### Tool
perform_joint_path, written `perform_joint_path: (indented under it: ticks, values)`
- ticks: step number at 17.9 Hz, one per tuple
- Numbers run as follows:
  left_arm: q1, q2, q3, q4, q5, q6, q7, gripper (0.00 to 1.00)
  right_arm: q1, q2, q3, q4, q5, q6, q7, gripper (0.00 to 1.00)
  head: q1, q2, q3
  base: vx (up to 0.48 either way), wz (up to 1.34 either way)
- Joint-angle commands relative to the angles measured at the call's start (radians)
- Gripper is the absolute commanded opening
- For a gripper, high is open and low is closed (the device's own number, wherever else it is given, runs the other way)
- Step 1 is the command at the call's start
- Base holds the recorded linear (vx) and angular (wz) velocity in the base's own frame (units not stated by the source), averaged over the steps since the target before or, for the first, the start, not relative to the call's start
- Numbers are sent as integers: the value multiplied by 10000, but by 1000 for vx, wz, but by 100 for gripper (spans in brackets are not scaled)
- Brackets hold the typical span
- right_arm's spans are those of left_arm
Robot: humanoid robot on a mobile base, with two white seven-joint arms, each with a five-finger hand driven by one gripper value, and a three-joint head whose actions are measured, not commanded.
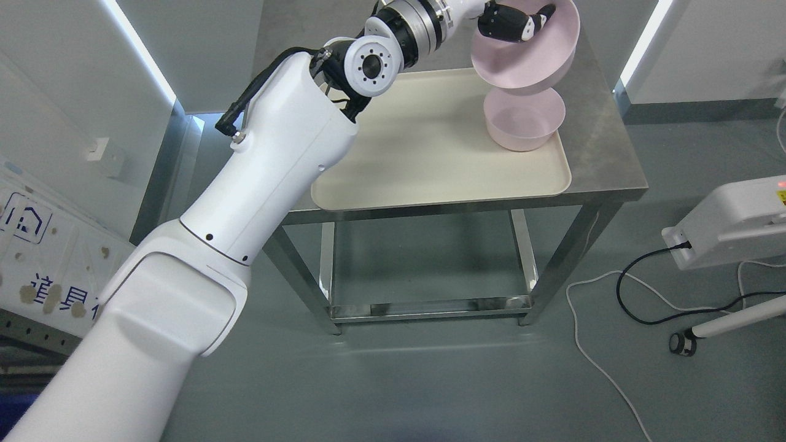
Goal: Stack pink IKEA bowls on left shelf middle
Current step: 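Lift the bowl and lower it into the farther pink bowl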
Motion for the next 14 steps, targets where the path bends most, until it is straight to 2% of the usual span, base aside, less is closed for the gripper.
perform_joint_path:
  ticks: [1, 6, 14]
  values:
    - [-251, 72, -2573, 1291, 462, 38, 670, 2, 0, -174, 0, 0, 0, 2, -59, 100, 0, 0, 0, 0, 0]
    - [-358, 72, -2173, 2134, 308, 100, 702, 2, 0, -174, 0, 0, 0, 2, -59, 100, 0, 0, 0, 0, 0]
    - [-465, 72, -1314, 2182, 323, 131, 932, 4, 0, -174, 0, 0, 0, 2, -44, 100, 0, 0, 0, 0, 0]
